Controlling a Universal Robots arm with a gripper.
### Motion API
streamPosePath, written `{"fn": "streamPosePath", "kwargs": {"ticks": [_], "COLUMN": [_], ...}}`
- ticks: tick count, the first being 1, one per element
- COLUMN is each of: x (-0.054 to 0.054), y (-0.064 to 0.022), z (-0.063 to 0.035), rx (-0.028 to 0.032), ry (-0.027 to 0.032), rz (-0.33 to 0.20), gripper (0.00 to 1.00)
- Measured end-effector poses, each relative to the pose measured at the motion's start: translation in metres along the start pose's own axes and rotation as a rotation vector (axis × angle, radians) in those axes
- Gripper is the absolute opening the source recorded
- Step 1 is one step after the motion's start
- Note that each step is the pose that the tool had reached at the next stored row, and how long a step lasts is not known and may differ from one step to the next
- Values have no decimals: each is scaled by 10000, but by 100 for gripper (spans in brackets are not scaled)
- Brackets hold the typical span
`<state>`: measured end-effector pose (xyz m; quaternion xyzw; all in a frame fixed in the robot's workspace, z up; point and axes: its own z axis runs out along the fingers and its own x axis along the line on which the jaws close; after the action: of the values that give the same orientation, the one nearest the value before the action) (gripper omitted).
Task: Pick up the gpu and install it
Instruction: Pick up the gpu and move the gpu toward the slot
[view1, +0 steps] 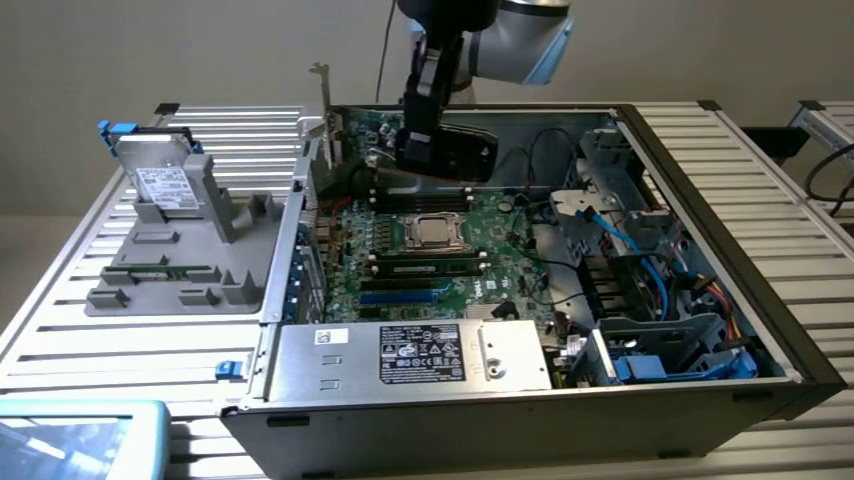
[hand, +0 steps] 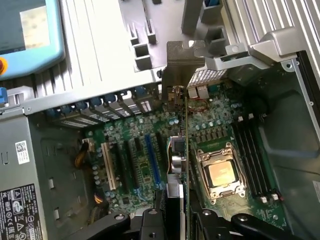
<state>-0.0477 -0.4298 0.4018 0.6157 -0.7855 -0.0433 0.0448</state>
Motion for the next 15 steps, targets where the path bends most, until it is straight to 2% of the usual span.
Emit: {"fn": "streamPosePath", "kwargs": {"ticks": [3,7,9,11,13,14,15], "x": [0,0,0,0,0,0,0], "y": [0,-2,-2,-2,-3,-3,-4], "z": [5,15,17,20,26,28,28], "rx": [29,112,188,299,451,495,496], "ry": [83,267,375,444,477,477,477], "rz": [-533,-1125,-1358,-1572,-1669,-1675,-1676], "gripper": [29,29,29,29,29,29,29]}}
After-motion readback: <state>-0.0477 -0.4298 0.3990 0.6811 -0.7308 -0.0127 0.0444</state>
